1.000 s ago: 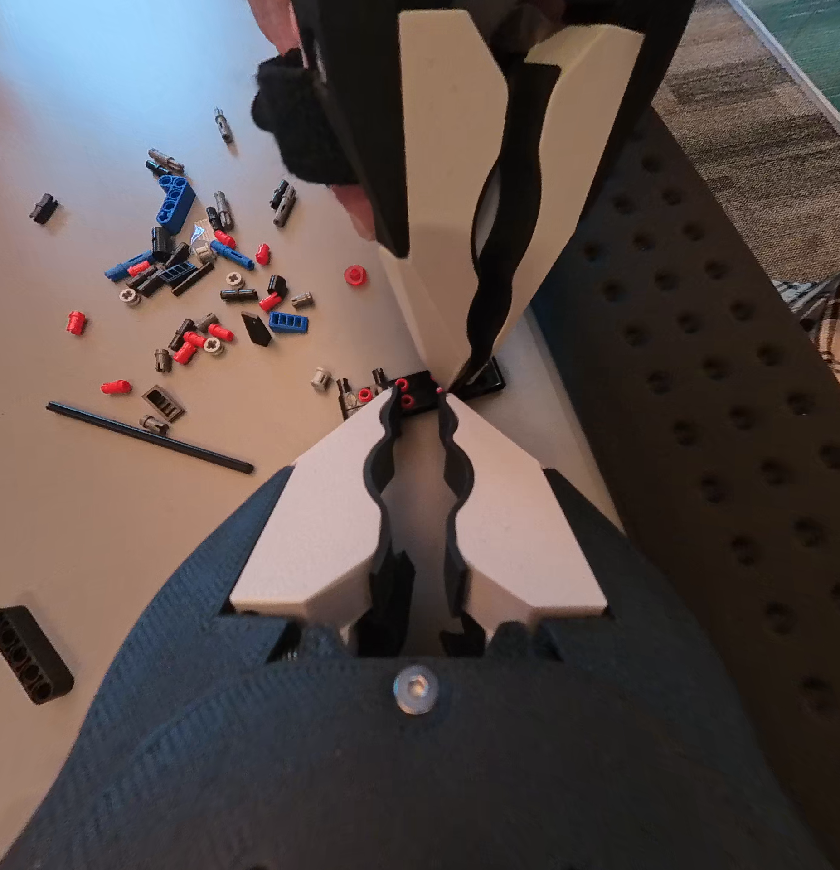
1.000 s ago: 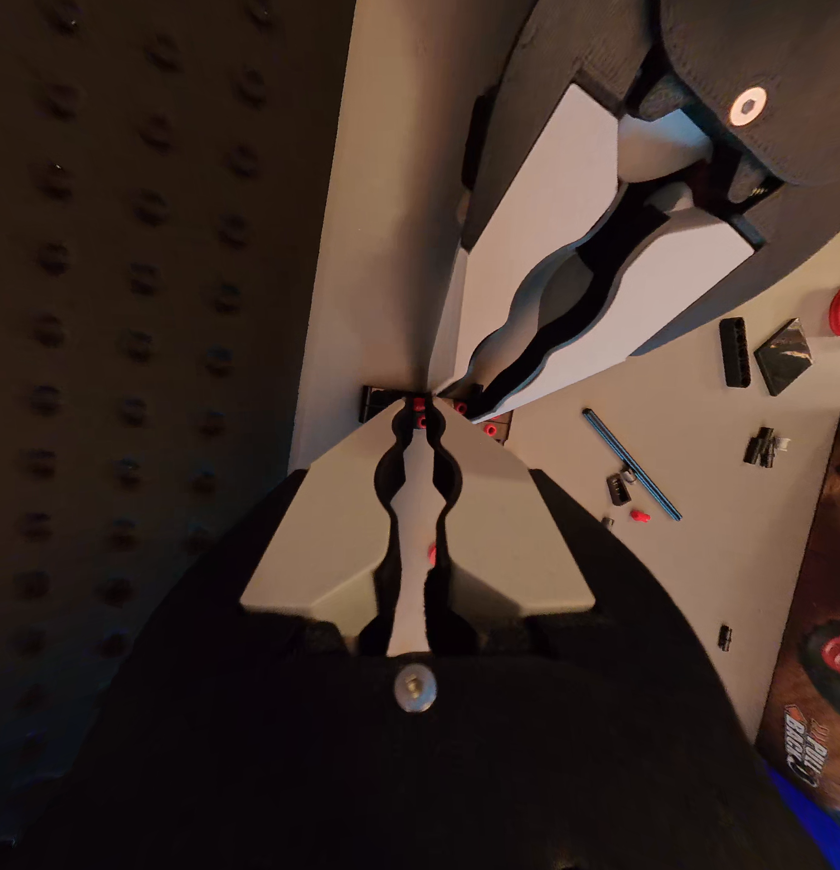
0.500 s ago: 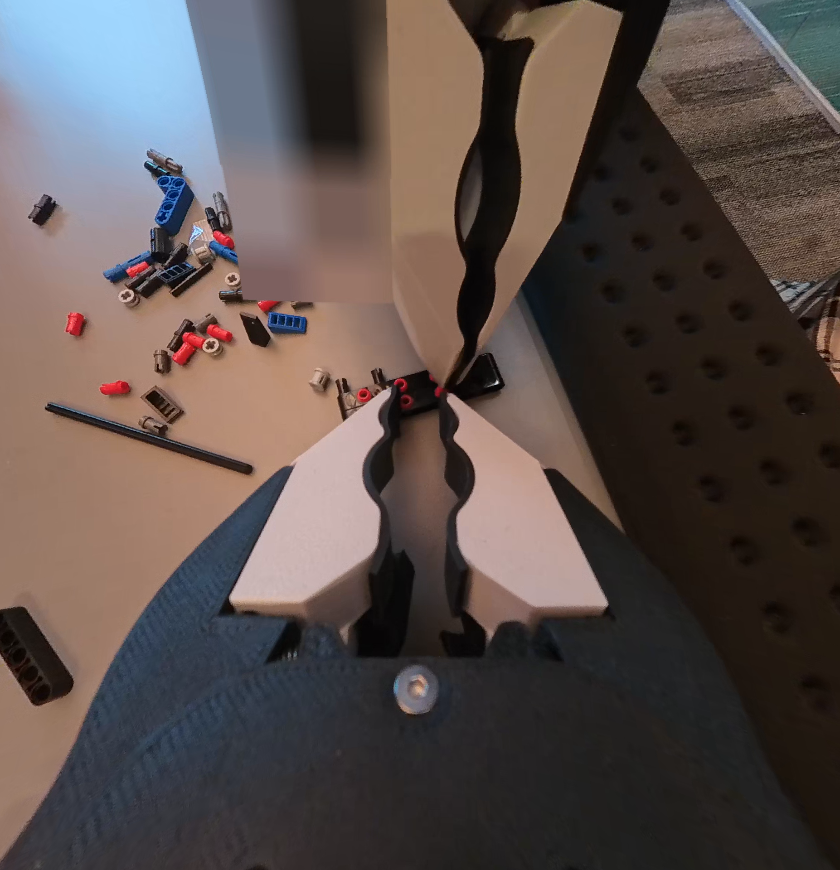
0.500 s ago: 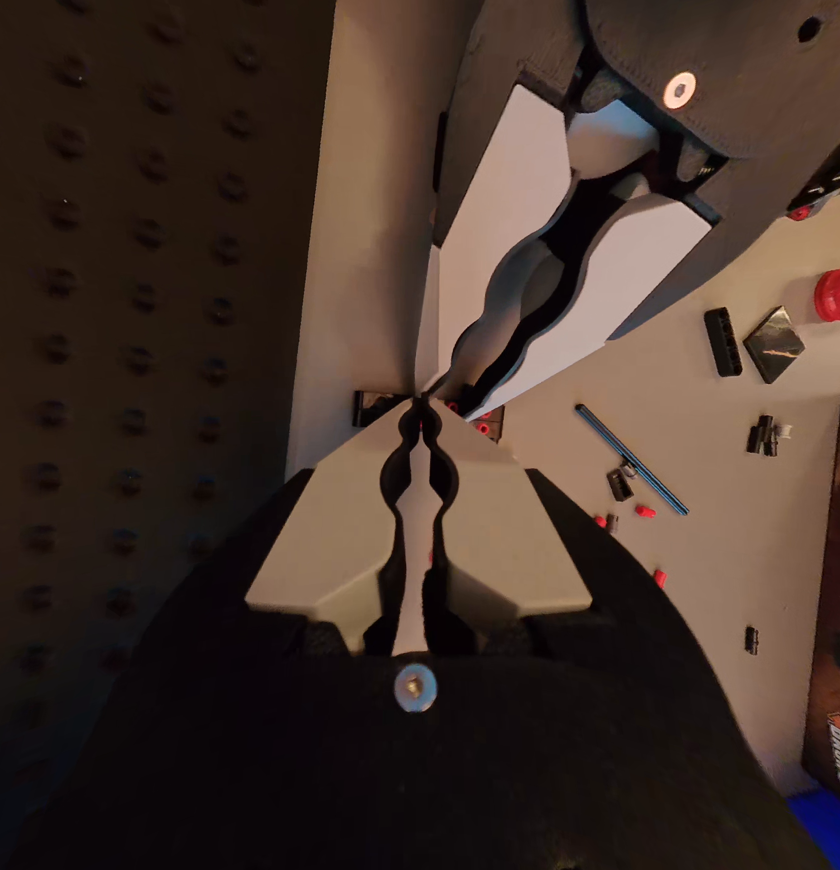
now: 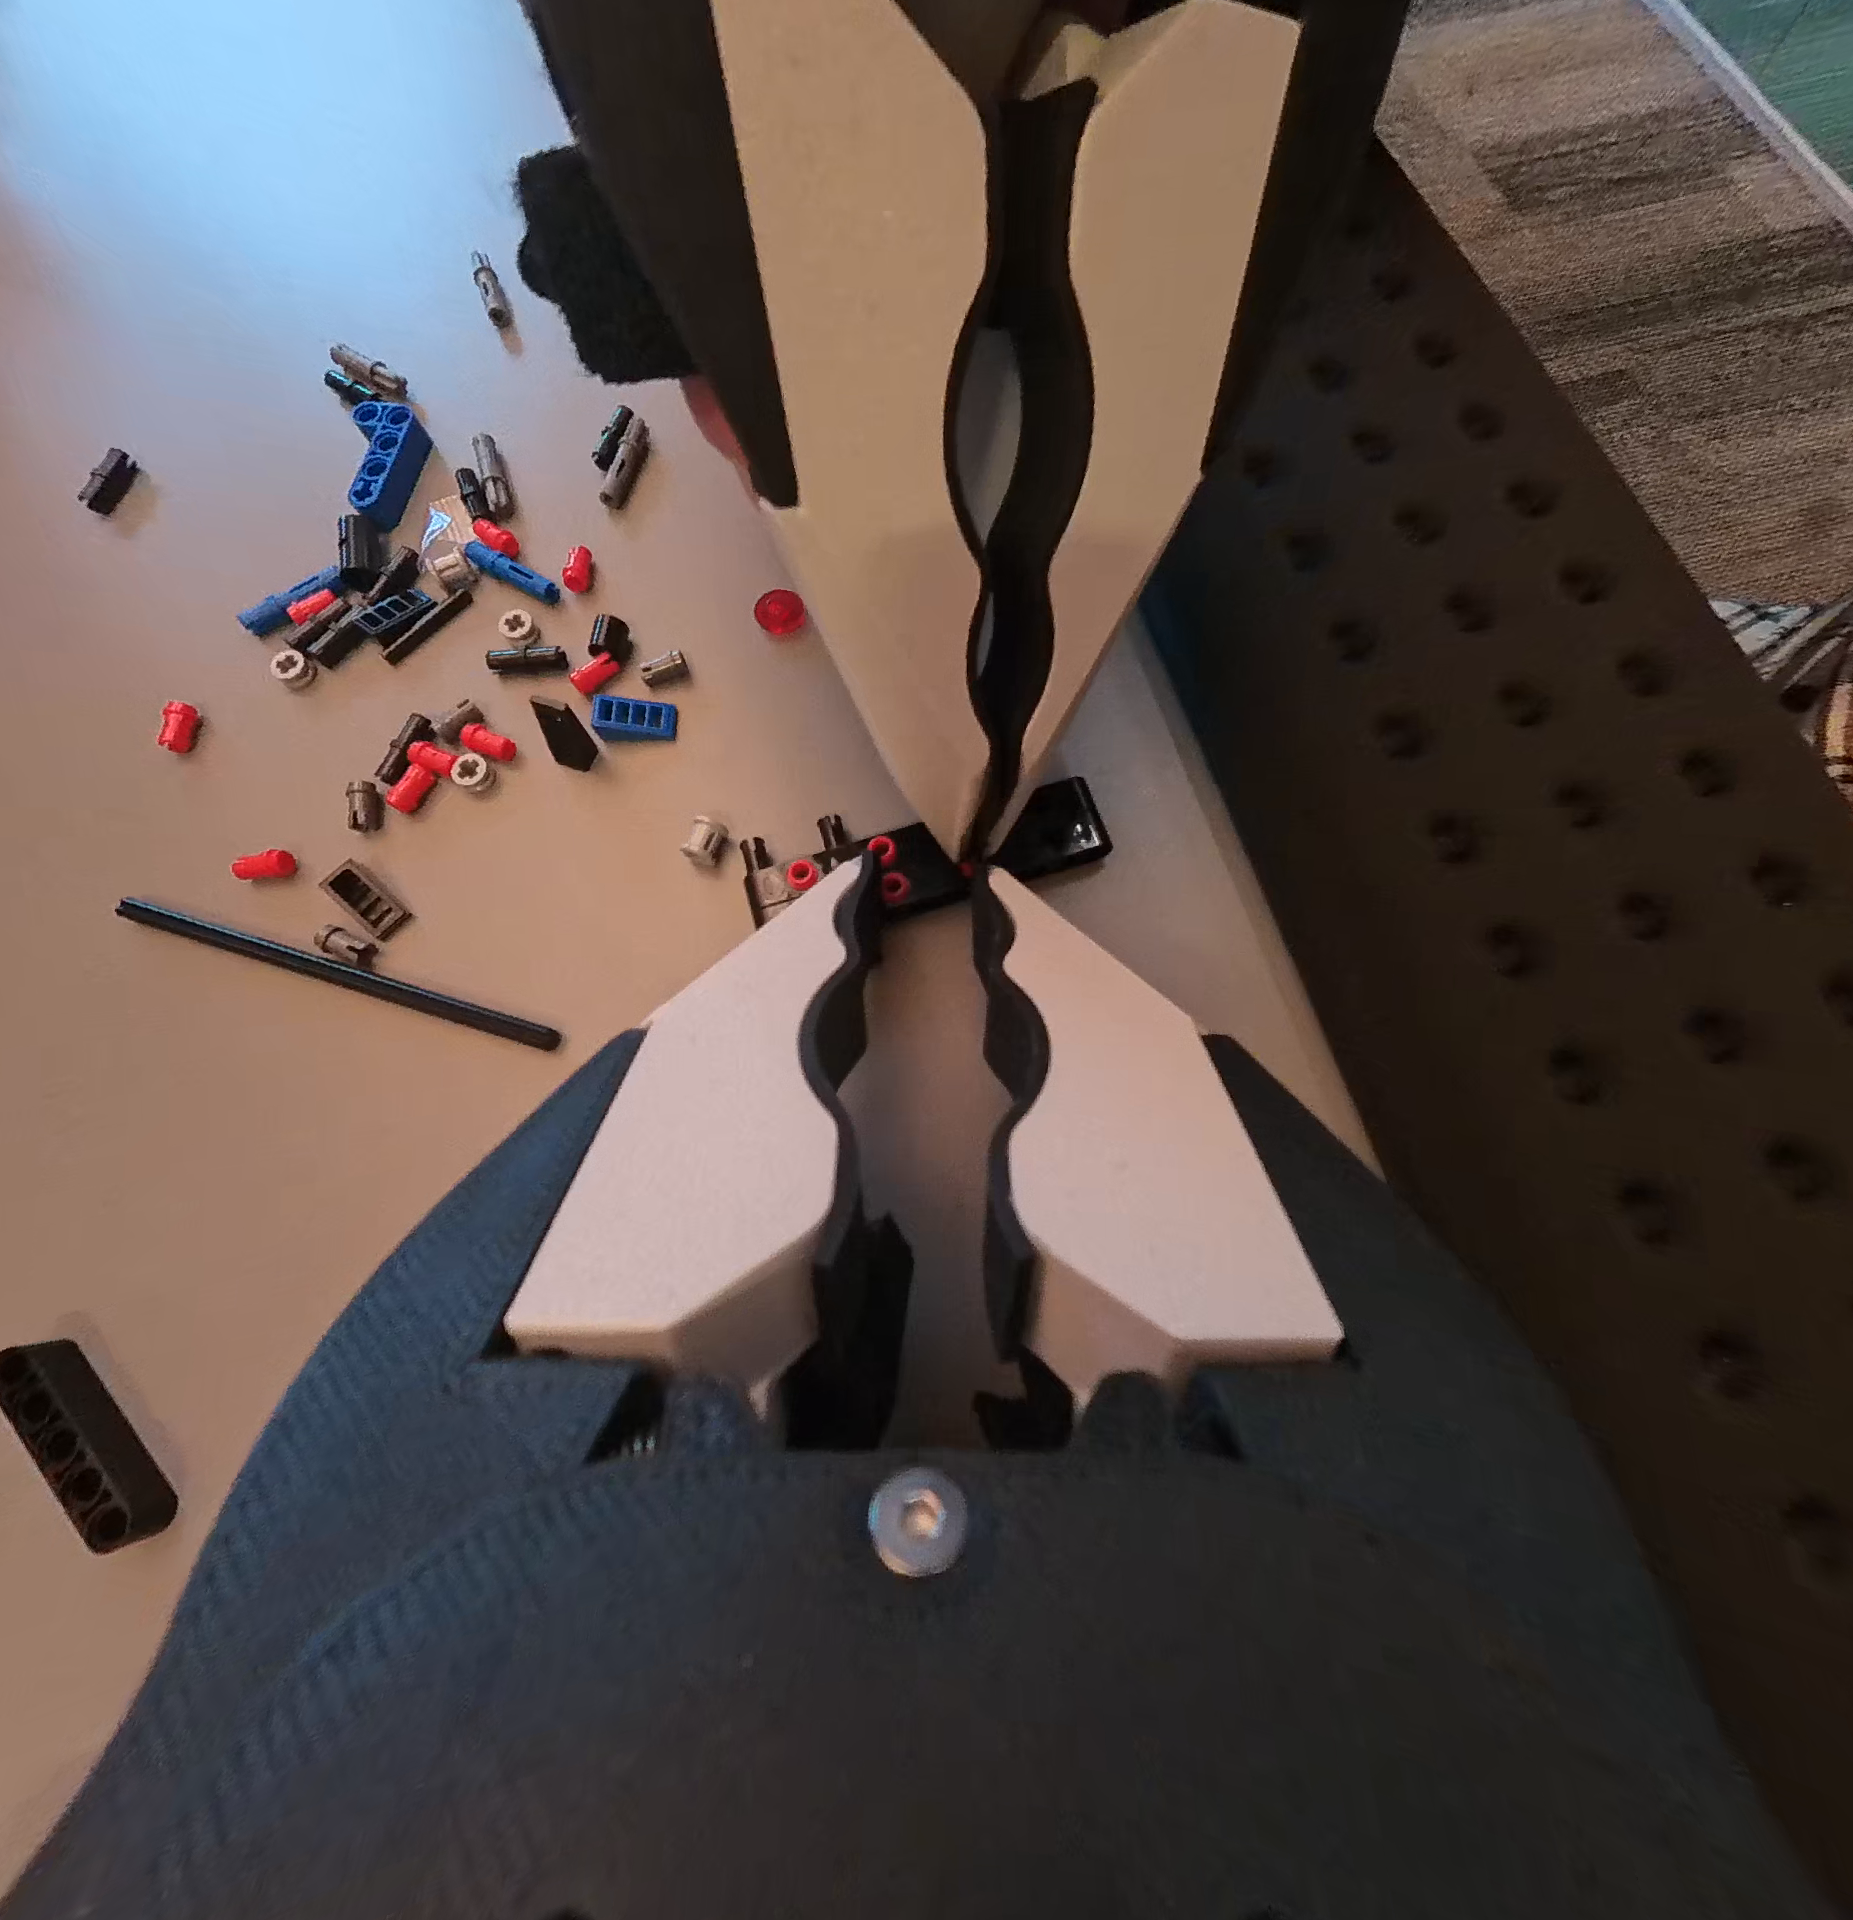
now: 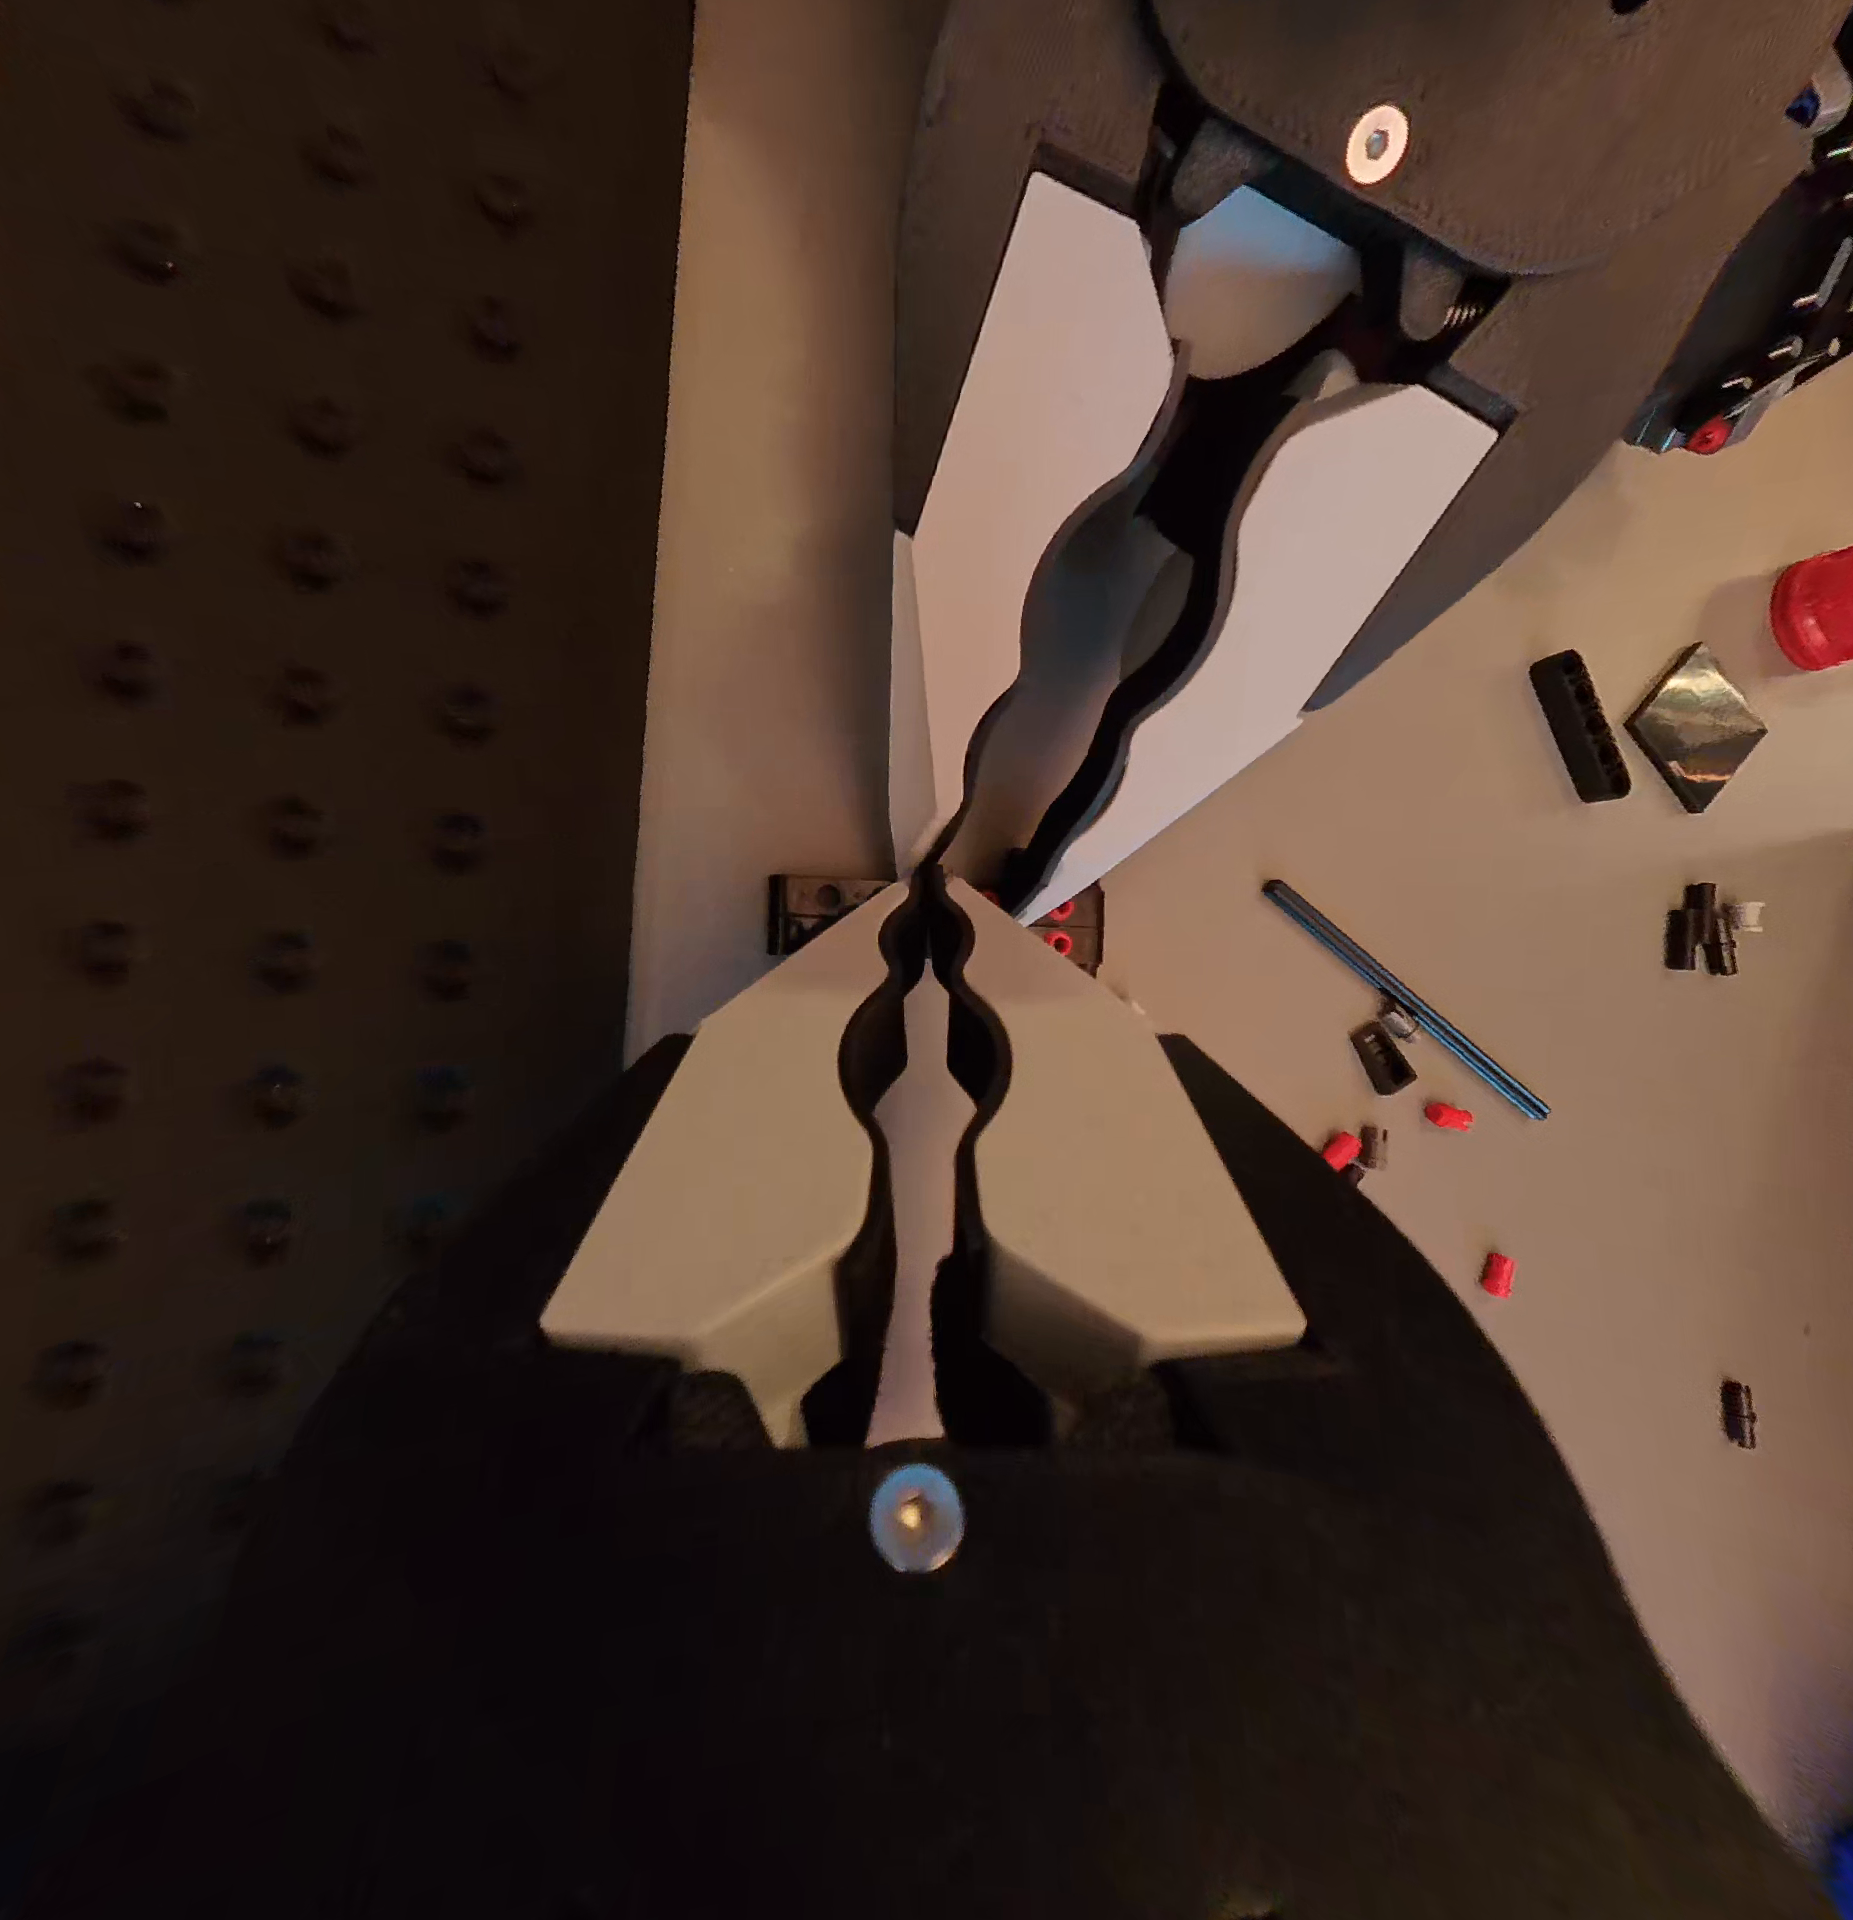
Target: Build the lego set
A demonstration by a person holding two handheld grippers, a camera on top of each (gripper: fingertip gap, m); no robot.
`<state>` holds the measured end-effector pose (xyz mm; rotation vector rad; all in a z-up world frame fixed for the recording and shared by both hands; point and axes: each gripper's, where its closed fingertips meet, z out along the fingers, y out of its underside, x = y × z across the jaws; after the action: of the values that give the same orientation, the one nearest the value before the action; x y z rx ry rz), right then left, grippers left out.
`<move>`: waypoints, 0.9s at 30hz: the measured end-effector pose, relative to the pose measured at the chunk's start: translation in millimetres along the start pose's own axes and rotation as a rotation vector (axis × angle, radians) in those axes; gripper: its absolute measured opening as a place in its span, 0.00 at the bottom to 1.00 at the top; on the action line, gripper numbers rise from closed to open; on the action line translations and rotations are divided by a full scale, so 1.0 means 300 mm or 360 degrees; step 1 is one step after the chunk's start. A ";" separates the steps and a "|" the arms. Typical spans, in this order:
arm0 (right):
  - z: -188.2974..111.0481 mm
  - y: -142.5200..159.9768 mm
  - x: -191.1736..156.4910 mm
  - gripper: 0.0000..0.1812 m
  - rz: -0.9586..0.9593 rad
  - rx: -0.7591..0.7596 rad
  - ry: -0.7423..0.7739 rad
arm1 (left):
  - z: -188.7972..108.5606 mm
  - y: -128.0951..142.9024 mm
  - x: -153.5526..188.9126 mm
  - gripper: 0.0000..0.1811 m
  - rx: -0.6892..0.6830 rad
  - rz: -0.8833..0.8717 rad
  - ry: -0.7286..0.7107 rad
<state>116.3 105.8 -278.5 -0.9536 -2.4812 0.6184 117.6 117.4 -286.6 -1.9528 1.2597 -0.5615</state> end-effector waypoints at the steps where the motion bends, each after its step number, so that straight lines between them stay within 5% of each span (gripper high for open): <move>1: 0.000 0.000 0.000 0.00 0.0005 0.0004 0.0000 | 0.000 0.000 0.000 0.09 0.0000 0.0002 -0.0002; 27: -0.017 0.026 -0.026 0.05 0.0088 0.0006 0.0069 | 0.002 -0.002 -0.005 0.07 -0.0001 -0.0009 -0.0003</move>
<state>128.1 106.9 -280.3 -1.0265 -2.4224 0.6135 117.6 119.2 -286.6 -1.9575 1.2537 -0.5618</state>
